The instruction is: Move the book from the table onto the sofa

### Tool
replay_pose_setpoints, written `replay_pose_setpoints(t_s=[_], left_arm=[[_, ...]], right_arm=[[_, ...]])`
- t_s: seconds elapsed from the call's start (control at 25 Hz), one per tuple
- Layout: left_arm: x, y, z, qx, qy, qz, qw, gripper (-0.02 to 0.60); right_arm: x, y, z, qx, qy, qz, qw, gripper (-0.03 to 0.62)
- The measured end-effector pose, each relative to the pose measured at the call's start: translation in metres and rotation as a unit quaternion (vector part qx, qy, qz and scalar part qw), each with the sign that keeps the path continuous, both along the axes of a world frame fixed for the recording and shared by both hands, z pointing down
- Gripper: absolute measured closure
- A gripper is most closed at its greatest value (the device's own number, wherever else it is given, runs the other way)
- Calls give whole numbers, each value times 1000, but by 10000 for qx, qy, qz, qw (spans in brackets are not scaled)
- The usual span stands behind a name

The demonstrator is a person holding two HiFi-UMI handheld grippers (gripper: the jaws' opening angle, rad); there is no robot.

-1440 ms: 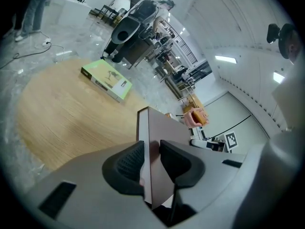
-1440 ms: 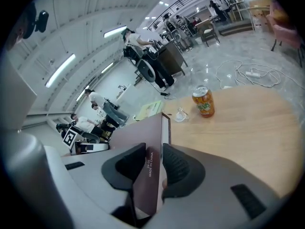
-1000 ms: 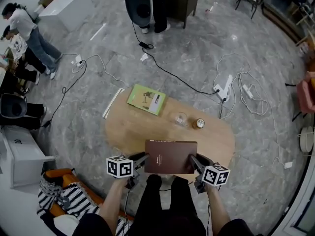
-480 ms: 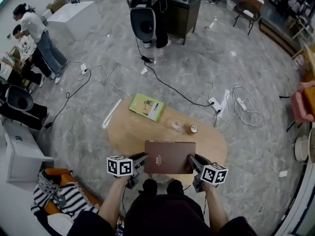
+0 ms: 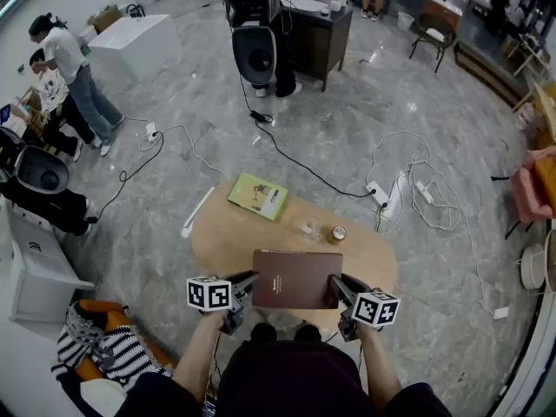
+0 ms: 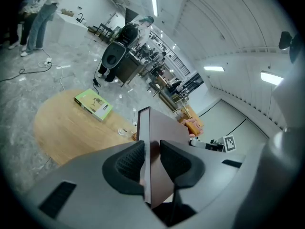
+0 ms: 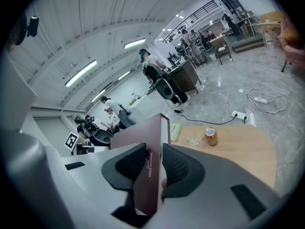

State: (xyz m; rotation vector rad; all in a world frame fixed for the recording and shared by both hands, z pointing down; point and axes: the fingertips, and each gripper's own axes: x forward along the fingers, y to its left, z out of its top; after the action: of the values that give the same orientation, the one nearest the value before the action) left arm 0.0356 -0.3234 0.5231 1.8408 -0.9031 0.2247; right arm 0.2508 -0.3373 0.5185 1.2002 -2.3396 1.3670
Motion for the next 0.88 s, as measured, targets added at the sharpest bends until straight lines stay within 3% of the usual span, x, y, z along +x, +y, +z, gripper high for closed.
replay_pose_setpoints(t_s=[0.24,0.48,0.68,0.88], left_arm=[[10,11,-7,22,21,-236,9997,469],[3,35,-6,95,67,-886,9960,469],[-10,69,4,138,124,-1643,9862,469],[-24,118,0,128,155,-2455,9692,469]], right_arm=[[10,1,-9,89,-42,-220,9997,471],[-1,-3,-9,194,-91,-828,9963,473],[-24,-1,1,221,-113,-1579,9871,473],[-58,11,-4,273,-195,-2333,9718,473]])
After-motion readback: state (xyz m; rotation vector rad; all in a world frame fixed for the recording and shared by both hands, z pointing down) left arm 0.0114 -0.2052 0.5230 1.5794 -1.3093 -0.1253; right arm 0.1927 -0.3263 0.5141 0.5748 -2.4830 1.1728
